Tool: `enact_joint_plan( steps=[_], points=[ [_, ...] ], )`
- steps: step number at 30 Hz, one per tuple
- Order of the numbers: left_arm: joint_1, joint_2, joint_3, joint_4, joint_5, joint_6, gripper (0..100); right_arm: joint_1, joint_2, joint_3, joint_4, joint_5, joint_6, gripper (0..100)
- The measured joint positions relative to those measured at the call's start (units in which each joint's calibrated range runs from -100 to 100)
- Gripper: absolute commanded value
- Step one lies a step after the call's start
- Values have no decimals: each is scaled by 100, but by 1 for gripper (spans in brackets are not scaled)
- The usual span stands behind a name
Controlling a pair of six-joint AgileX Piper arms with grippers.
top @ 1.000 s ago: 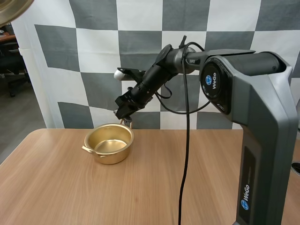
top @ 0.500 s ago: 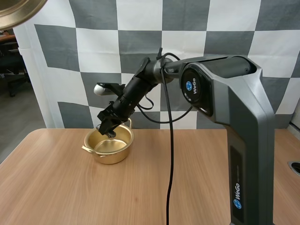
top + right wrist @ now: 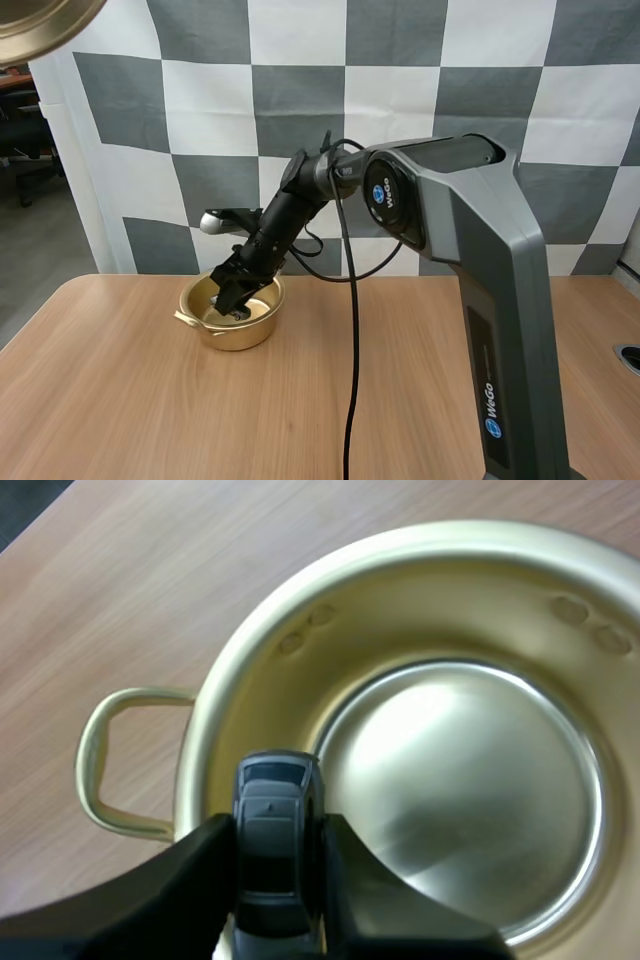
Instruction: Open the pot, put the car inside, and close it
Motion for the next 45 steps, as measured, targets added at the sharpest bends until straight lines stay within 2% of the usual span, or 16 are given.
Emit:
enact_joint_plan(
  steps=[13, 24, 45],
  points=[
    [0, 0, 0, -240, 0, -51, 0, 8, 133, -47, -141, -193, -203, 0],
    [0, -48, 0, -240, 0, -79, 0, 8, 748, -1029, -167, 6, 32, 0],
    [0, -63, 0, -240, 0, -79, 0, 8, 1049, -1026, -223, 6, 149, 0]
  ],
)
